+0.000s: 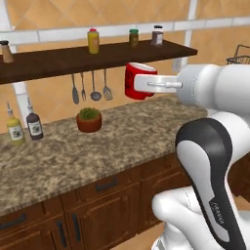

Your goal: Gather all objects into one cabinet and sort the glasses and bowls to opposite sides.

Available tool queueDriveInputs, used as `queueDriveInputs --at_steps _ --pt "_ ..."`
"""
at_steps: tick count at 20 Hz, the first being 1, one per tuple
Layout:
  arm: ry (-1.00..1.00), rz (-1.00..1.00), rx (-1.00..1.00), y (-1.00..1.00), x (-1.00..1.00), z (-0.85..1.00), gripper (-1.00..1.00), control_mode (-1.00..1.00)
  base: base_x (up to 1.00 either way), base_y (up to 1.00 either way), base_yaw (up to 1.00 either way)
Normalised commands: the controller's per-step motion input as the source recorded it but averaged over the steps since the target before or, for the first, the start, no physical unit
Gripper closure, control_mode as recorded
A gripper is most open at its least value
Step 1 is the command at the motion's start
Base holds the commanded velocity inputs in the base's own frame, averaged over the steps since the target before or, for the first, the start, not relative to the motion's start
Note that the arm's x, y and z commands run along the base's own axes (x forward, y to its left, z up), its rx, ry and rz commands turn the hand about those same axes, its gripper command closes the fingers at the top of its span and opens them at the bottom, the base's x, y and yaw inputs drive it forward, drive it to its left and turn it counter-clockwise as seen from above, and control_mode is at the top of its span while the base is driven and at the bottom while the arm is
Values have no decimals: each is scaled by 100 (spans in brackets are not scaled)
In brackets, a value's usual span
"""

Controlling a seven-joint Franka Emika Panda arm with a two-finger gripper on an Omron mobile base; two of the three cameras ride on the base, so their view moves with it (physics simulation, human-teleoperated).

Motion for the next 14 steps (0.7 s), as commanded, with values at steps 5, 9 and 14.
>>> queueDriveInputs --at_steps 5,9,14 --pt "0 0 0 0 0 0 100 100 -100 8 0" --pt "0 0 0 0 0 0 100 100 -80 40 0" --pt "0 0 0 0 0 0 100 100 -63 89 0"
